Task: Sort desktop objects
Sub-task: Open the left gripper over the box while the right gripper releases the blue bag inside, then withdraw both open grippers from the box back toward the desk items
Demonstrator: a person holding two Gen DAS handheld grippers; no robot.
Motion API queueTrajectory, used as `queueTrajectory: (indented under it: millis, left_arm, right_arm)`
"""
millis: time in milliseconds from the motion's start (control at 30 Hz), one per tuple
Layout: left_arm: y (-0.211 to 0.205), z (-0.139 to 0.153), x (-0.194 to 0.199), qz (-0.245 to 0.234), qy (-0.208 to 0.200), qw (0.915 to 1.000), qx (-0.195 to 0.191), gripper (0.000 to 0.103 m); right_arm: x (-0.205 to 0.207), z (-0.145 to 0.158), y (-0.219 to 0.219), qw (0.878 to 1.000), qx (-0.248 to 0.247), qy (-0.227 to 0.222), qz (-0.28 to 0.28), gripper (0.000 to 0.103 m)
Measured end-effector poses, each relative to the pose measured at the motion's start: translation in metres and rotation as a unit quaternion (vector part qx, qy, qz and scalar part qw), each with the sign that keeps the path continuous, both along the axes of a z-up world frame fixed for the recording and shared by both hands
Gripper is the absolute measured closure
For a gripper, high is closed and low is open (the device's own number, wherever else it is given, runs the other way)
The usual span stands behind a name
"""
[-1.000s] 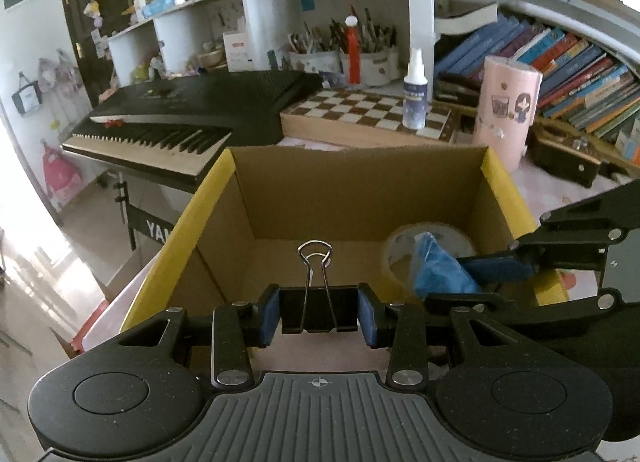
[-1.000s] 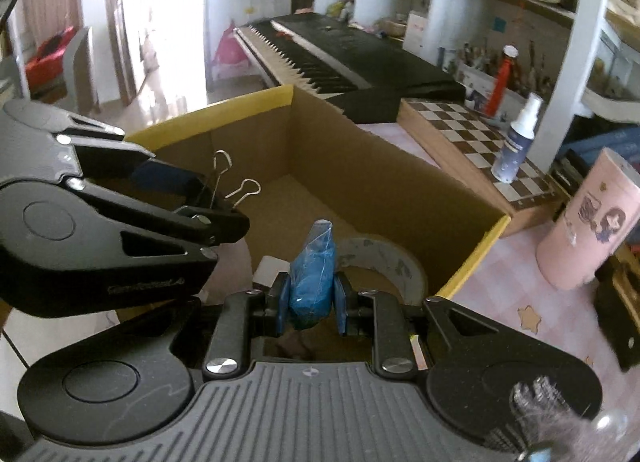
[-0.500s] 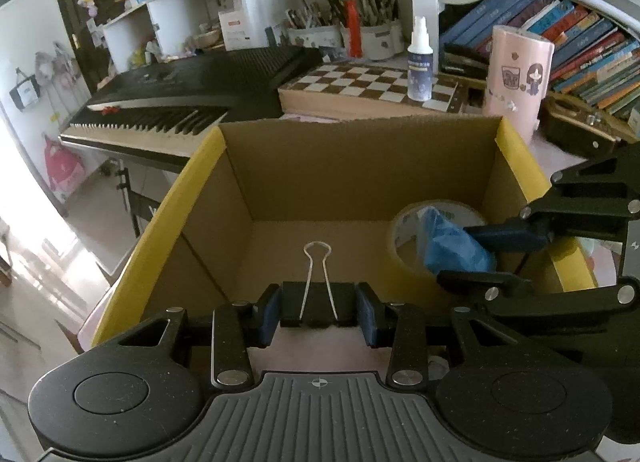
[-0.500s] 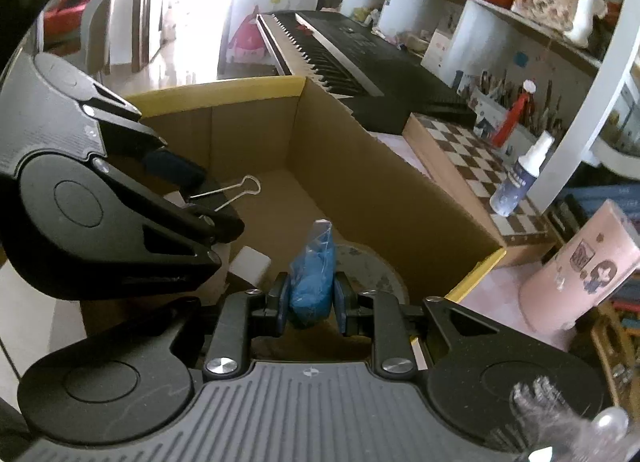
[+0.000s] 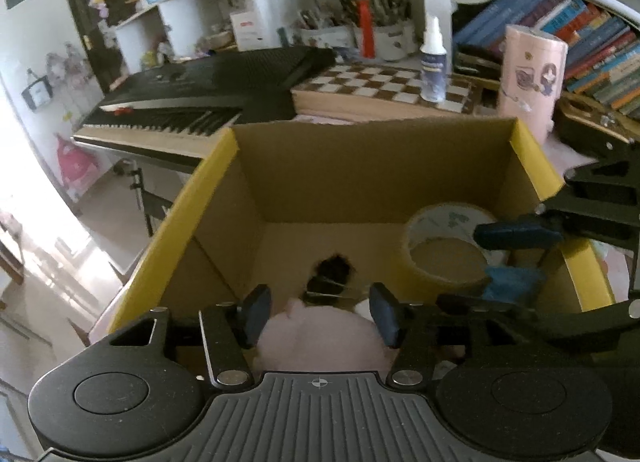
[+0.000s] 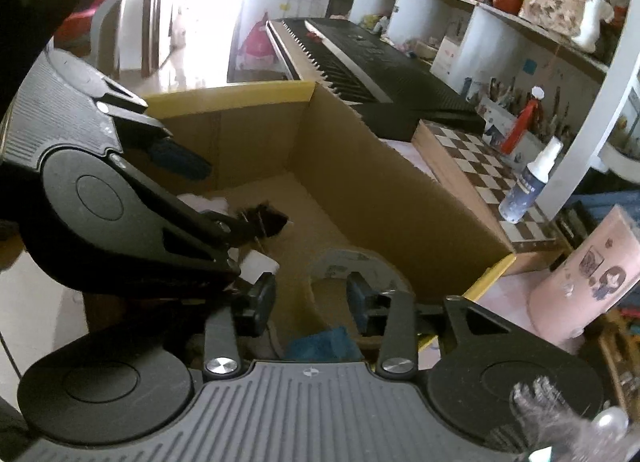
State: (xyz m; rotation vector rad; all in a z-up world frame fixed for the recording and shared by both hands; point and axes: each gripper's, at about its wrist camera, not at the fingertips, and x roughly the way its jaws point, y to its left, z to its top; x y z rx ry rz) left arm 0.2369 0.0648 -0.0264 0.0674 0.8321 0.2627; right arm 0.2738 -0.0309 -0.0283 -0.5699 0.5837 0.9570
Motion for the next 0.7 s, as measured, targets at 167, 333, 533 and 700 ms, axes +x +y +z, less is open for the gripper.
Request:
queueTrajectory:
  millis: [167,333,533,700]
  left_arm:
    - [0.003,0.012,-0.011,0.004,-0.028,0.9996,0.003,0.034]
    - [0.003,0.024,-0.022,0.002,-0.055,0.9984,0.013,0.021]
    - [0.007,0.037,-0.041,0.003,-0.092,0.9957,0.01,0.011]
    - [0.008,0.042,-0.055,-0.005,-0.103,0.9946,0.008,0.011]
  right_arm:
    - [-0.002,0.009,-0.003,0.999,0.025,0.006,-0.025,0.059]
    - [-0.01,0.018,-0.013,0.997,0.049,-0.002,-0.064,0.05]
    - [-0.025,0.031,-0.028,0.989,0.081,-0.014,-0.122,0.043]
    - [-0.043,0.042,-0.041,0.98,0.108,-0.026,-0.167,0.043]
